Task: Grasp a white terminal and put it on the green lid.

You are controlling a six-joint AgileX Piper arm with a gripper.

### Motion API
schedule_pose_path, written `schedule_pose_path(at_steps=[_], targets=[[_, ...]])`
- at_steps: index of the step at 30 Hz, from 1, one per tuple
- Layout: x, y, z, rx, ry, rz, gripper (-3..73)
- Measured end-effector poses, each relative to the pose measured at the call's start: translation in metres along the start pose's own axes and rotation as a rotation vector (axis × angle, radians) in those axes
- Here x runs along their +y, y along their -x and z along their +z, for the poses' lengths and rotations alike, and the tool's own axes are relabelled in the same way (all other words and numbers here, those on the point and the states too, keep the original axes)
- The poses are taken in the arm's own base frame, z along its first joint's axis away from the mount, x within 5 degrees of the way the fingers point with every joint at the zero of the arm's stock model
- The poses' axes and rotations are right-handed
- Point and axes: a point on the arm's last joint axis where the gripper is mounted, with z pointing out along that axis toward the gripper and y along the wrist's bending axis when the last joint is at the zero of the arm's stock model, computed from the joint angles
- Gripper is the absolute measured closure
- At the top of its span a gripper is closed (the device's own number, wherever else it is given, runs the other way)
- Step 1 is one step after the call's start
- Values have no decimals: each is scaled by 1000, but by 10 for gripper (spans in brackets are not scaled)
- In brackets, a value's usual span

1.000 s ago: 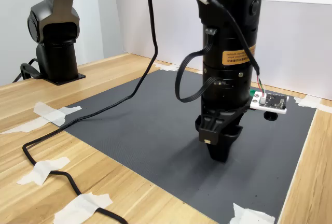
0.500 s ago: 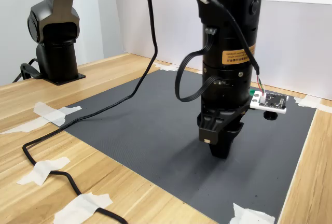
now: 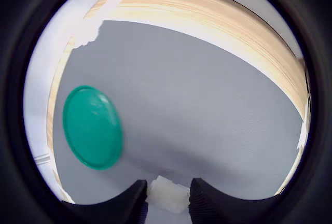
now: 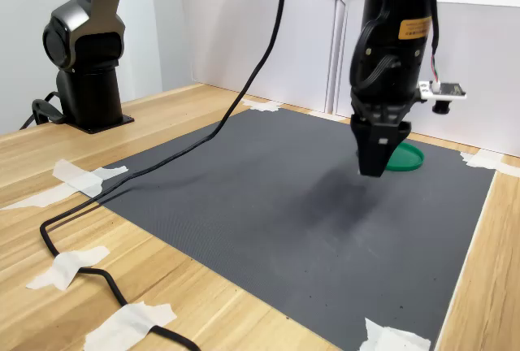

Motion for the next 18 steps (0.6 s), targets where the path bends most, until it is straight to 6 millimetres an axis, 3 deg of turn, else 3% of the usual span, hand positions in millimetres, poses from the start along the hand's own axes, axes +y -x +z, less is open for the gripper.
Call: schedule_pose_path(at_steps=[6,9,12,18], targets=[[59,15,6,-14,43,-120,389],[78,20,10,-26,59,-152,389],[86,21,16,-22,66,-152,389],[82,24,23,-35,13,-148,389]])
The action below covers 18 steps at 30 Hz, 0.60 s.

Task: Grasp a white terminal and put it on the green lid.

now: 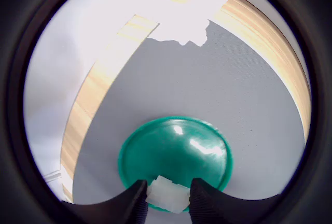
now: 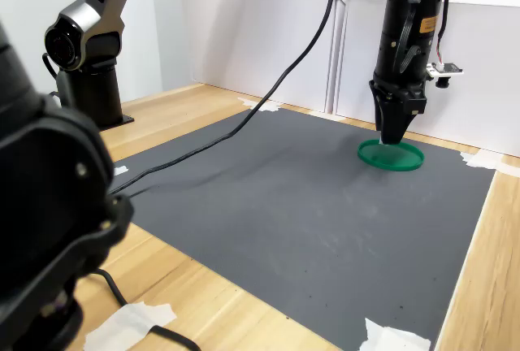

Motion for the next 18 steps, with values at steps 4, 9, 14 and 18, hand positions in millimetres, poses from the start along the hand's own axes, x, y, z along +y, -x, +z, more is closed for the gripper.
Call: schedule_pose_path(at_steps=[4,9,14,18], targets=[[-2,0,2,4,-20,-7,389],[-2,0,5,5,-20,-18,389],[-3,1,8,-3,-21,-56,389],[-2,1,8,-1,-6,-89,389]])
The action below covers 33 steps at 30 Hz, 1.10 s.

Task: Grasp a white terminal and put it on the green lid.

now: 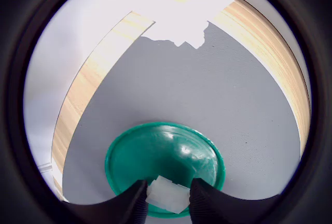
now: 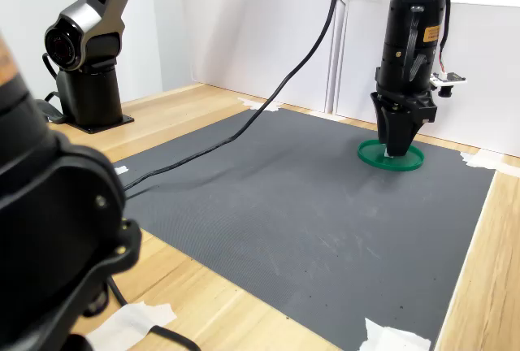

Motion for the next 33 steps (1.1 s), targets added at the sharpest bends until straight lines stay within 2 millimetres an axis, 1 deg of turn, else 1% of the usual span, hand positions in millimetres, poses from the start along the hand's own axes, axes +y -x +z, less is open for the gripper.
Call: schedule_pose_path(at_steps=[1,3,5,9,11,13,16,18,20,21,22,24,26,29,30,31,33], targets=[[0,0,0,1,5,-3,385],[1,0,1,0,9,-5,348],[1,0,1,0,10,-4,287],[-1,1,0,-8,-7,25,129],[-2,1,-6,-15,-33,51,77],[-3,1,-19,-36,-63,77,55],[0,-2,-56,-115,-110,100,47],[4,-10,-79,-161,-128,107,56],[9,-23,-102,-207,-144,122,92],[11,-31,-112,-229,-152,134,123],[12,-39,-123,-254,-162,146,163],[11,-62,-138,-298,-185,181,268],[5,-86,-152,-342,-214,228,382],[-10,-132,-177,-463,-296,347,578],[-13,-146,-182,-498,-322,386,620],[-16,-161,-190,-557,-365,428,656],[-19,-188,-203,-669,-452,490,692]])
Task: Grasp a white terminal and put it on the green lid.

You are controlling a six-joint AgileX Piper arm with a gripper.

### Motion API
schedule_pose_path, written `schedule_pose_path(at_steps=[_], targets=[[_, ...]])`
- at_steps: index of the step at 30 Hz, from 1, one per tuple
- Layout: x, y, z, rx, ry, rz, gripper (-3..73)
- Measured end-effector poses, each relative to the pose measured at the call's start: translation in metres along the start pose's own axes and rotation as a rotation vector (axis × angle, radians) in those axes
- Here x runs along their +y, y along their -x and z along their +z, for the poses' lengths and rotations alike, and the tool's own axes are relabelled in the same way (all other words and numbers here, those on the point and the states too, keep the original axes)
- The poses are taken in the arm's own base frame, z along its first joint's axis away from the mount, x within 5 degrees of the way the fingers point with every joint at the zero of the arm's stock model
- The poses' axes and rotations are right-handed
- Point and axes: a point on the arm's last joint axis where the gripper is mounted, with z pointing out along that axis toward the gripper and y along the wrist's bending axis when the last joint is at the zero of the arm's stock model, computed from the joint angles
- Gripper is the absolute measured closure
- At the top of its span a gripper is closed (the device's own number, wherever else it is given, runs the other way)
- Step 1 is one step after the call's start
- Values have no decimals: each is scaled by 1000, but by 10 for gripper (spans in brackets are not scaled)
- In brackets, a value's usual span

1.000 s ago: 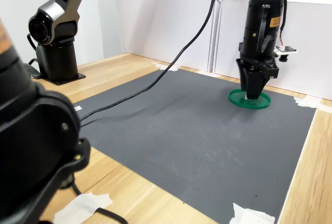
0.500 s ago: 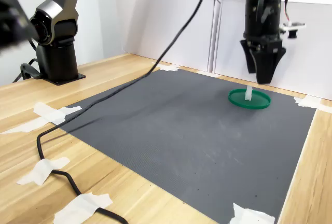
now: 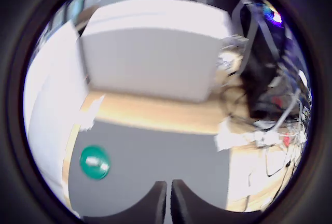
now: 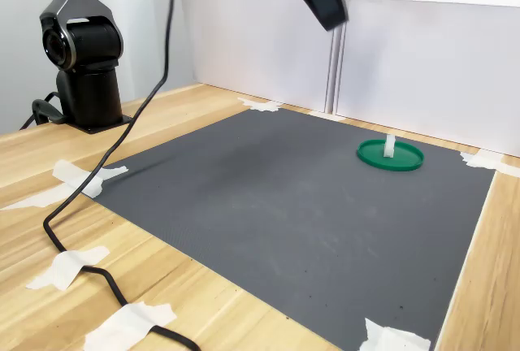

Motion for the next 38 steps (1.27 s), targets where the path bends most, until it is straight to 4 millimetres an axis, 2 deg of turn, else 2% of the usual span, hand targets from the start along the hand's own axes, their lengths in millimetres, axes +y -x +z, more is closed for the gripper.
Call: schedule_pose_path(at_steps=[2,4,6,10,16,20,27,38], targets=[[-15,-13,-22,-142,-84,40,703],[-21,-29,-43,-282,-153,59,708],[-21,-43,-63,-418,-201,61,709],[-10,-89,-90,-564,-237,54,710],[6,-166,-96,-587,-238,64,710],[13,-199,-93,-589,-237,64,710],[17,-225,-84,-542,-221,90,710],[17,-224,-87,-579,-213,131,710]])
